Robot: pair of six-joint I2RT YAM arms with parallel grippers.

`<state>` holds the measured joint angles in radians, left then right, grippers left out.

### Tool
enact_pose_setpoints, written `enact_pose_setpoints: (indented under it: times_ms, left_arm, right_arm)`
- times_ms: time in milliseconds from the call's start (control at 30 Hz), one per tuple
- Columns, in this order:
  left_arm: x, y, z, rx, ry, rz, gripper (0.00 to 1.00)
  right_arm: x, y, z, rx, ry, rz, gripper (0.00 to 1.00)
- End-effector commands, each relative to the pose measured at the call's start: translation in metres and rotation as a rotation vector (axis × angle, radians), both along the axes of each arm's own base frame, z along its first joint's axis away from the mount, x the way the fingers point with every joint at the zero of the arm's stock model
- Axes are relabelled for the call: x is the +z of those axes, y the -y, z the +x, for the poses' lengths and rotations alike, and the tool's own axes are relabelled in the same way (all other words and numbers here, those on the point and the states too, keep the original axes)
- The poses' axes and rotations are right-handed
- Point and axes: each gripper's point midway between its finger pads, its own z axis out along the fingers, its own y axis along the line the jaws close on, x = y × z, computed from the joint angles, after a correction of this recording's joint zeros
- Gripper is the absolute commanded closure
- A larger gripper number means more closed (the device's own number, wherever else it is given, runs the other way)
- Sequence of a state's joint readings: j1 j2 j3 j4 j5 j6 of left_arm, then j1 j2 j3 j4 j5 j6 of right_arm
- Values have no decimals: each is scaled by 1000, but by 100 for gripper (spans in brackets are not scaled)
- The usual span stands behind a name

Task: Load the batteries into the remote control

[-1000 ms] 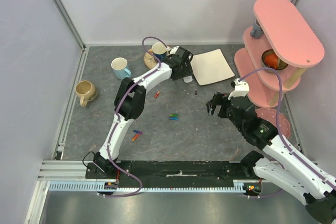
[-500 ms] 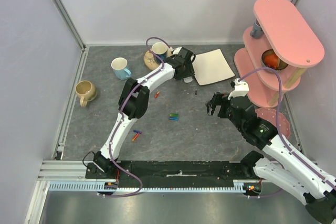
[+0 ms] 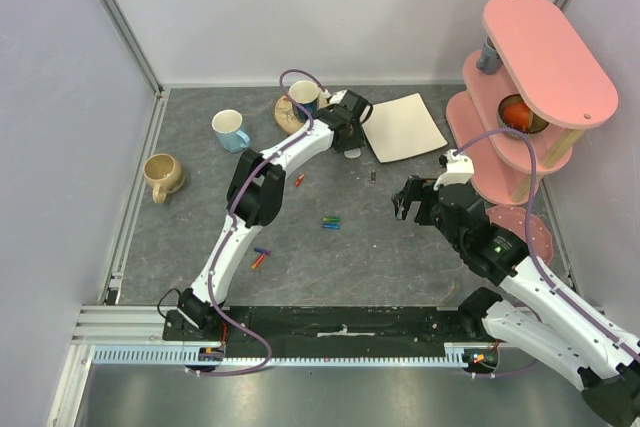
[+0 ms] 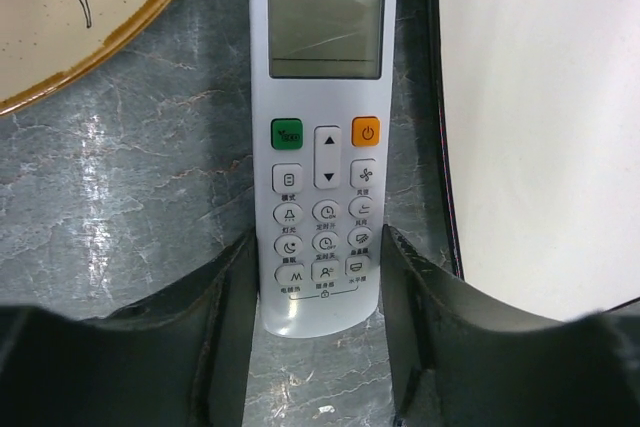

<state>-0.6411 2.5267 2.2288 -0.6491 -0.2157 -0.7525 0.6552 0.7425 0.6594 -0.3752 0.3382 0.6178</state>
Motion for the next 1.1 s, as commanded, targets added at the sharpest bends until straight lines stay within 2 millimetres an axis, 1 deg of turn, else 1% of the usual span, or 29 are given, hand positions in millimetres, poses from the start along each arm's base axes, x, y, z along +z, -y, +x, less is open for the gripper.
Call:
enact_pose_setpoints:
  times_ms: [0, 33, 100, 133, 200, 233, 267, 300, 333, 367, 400, 433, 500, 533, 600, 633, 733, 833, 867, 1033, 1067]
  left_arm:
    - [-17, -18, -12, -15, -42, 92, 53]
    - [-15, -21, -16, -17, -44, 98, 58]
    - [-10, -23, -18, -22, -32, 96, 61]
    - [-7, -29, -26, -25, -36, 99, 63]
    - [-3, -31, -31, -34, -20, 86, 63]
    - [-15, -41, -45, -41, -53, 106, 64]
    - [-3, -43, -49, -42, -40, 95, 64]
    - [0, -45, -52, -42, -32, 85, 64]
    - [-16, -55, -68, -51, -76, 105, 64]
    - [-4, -55, -73, -54, -59, 86, 64]
    - [-4, -56, -76, -57, -53, 73, 63]
    - [-16, -64, -89, -61, -85, 85, 62]
    - [-11, -67, -95, -66, -77, 77, 57]
    - [-14, -70, -98, -70, -82, 83, 49]
    - [-13, -71, -99, -84, -84, 95, 43]
    - [-12, -72, -98, -85, -85, 103, 36]
    - [-9, -73, -95, -92, -82, 129, 30]
    - [-7, -75, -90, -98, -78, 160, 26]
    - [-8, -77, -91, -100, -87, 173, 26]
    - [-5, -80, -83, -110, -71, 219, 25]
    - [-9, -81, -82, -112, -80, 234, 25]
  right_arm:
    - [4, -1, 2, -9, 15, 23, 2]
    - [4, -1, 2, -10, 15, 26, 2]
    - [3, -2, 1, -7, 12, 28, 2]
    - [3, -2, 1, -5, 12, 29, 2]
    - [1, -1, -1, -5, 9, 31, 2]
    - [-1, -1, -1, -6, 8, 31, 2]
    - [-1, 0, -2, -6, 8, 36, 2]
    - [-3, -1, -3, -3, 6, 37, 2]
    - [-4, 0, -3, -5, 5, 37, 2]
    - [-3, 0, -4, -5, 9, 45, 2]
    - [-5, 0, -5, -4, 5, 43, 2]
    - [-5, 1, -5, -6, 6, 45, 2]
    - [-4, 1, -6, -6, 8, 49, 2]
    - [-4, 1, -5, -7, 8, 48, 2]
    - [-3, 0, -5, -6, 8, 49, 2]
    - [-3, 0, -5, -6, 7, 49, 2]
    - [-4, 0, -5, -8, 1, 50, 2]
    - [-7, 1, -6, -10, -5, 51, 2]
    - [-8, 0, -7, -8, -7, 51, 2]
    - [-10, 1, -7, -13, -12, 49, 2]
    - [-11, 1, -7, -11, -14, 49, 2]
